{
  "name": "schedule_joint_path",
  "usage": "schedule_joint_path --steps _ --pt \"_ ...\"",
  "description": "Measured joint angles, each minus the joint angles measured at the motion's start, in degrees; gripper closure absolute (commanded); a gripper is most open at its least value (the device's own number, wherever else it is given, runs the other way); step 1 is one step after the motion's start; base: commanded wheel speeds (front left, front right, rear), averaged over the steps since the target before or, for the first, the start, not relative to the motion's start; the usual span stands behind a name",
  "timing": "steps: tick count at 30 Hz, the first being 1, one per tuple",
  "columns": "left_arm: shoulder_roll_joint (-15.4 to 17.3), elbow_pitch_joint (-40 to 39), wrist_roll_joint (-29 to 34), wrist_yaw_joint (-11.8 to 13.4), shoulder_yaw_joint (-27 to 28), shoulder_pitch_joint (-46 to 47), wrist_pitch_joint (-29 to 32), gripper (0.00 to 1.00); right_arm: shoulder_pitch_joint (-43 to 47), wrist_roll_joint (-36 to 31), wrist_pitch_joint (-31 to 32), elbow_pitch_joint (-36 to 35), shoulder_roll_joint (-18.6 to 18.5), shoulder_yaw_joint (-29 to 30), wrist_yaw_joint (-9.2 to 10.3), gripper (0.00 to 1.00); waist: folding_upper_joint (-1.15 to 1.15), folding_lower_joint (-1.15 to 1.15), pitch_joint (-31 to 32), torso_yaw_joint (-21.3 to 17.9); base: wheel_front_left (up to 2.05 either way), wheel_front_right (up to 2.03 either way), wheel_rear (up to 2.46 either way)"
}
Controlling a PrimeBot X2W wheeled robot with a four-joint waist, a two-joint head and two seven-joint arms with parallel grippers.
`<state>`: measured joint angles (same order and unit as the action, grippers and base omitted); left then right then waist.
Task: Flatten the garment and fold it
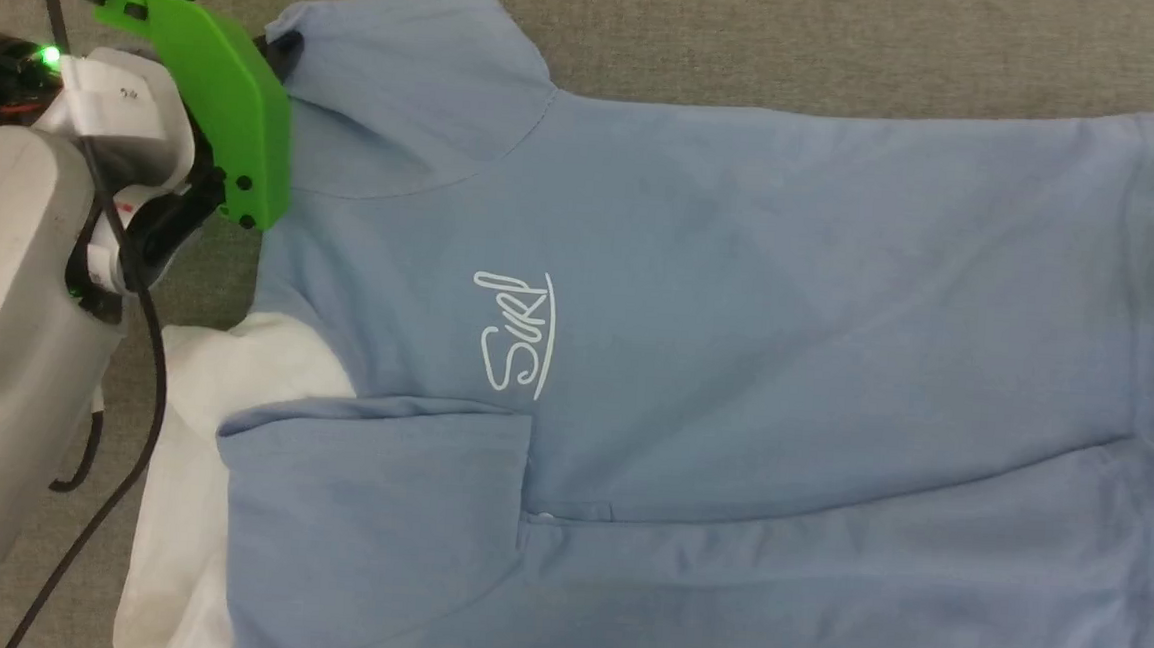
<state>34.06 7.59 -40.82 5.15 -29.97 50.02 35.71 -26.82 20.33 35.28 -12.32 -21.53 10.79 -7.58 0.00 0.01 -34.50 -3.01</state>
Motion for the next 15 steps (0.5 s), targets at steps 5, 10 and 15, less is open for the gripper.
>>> schedule_joint_path --steps 5,10,15 --pt "-1.1 0.0 0.1 0.0 -0.5 1.1 -0.5 1.00 -2.9 2.1 8.6 5.0 -0.9 -1.2 0.00 0.00 0.00 0.00 -1.3 1.3 0.00 0.00 0.00" --pt "-1.9 0.0 0.3 -0.1 -0.8 2.3 -0.6 1.00 -4.3 2.2 12.3 7.8 -0.7 -1.4 0.00 0.00 0.00 0.00 -2.5 2.6 0.00 0.00 0.00" --pt "-2.6 0.5 0.3 -0.3 -1.2 3.3 -1.0 1.00 -6.2 0.6 14.0 9.8 0.2 -0.4 0.00 1.00 0.00 0.00 -3.3 3.8 0.00 0.00 0.00"
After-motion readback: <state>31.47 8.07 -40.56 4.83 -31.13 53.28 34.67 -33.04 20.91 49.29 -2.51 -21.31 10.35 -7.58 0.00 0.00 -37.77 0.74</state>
